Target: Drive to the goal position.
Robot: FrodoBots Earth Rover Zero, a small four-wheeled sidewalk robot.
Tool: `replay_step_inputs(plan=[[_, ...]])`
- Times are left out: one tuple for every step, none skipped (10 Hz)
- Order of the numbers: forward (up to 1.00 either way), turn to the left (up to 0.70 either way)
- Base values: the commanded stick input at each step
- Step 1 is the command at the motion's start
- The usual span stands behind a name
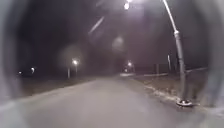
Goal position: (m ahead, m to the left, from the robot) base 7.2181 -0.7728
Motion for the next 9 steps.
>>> replay_step_inputs(plan=[[1.00,0.00],[1.00,0.00],[1.00,0.00],[1.00,0.00],[1.00,0.00],[1.00,0.00],[1.00,0.00],[1.00,0.00],[1.00,0.00]])
